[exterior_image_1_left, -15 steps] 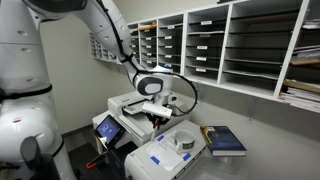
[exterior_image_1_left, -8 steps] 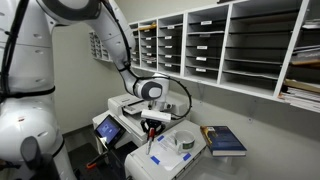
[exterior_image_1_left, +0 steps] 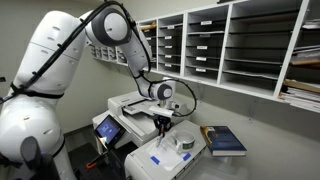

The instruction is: Remove the marker from the cup and put it on the printer

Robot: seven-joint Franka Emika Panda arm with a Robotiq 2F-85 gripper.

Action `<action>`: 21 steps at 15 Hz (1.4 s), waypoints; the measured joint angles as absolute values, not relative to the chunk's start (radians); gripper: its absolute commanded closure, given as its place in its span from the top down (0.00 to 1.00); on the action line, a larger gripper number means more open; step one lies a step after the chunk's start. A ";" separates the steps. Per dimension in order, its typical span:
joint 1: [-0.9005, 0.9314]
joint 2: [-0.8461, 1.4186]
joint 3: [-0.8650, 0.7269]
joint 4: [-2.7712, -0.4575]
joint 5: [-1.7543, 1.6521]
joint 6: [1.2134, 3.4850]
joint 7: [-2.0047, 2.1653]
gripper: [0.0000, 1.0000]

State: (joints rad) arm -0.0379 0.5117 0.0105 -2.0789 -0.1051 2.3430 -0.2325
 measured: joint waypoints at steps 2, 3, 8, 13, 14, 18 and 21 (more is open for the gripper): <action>-0.022 0.578 0.009 -1.986 -0.095 2.293 -0.130 0.06; -0.014 0.609 0.009 -1.939 -0.087 2.263 -0.082 0.06; 0.009 0.719 0.003 -1.743 -0.028 2.199 0.101 0.57; 0.009 0.733 0.003 -1.677 -0.018 2.258 0.096 0.95; 0.009 0.720 0.003 -1.683 -0.019 2.286 0.079 1.00; -0.013 0.576 0.023 -1.816 0.002 2.418 -0.037 1.00; -0.066 0.409 0.060 -1.990 0.087 2.433 -0.148 1.00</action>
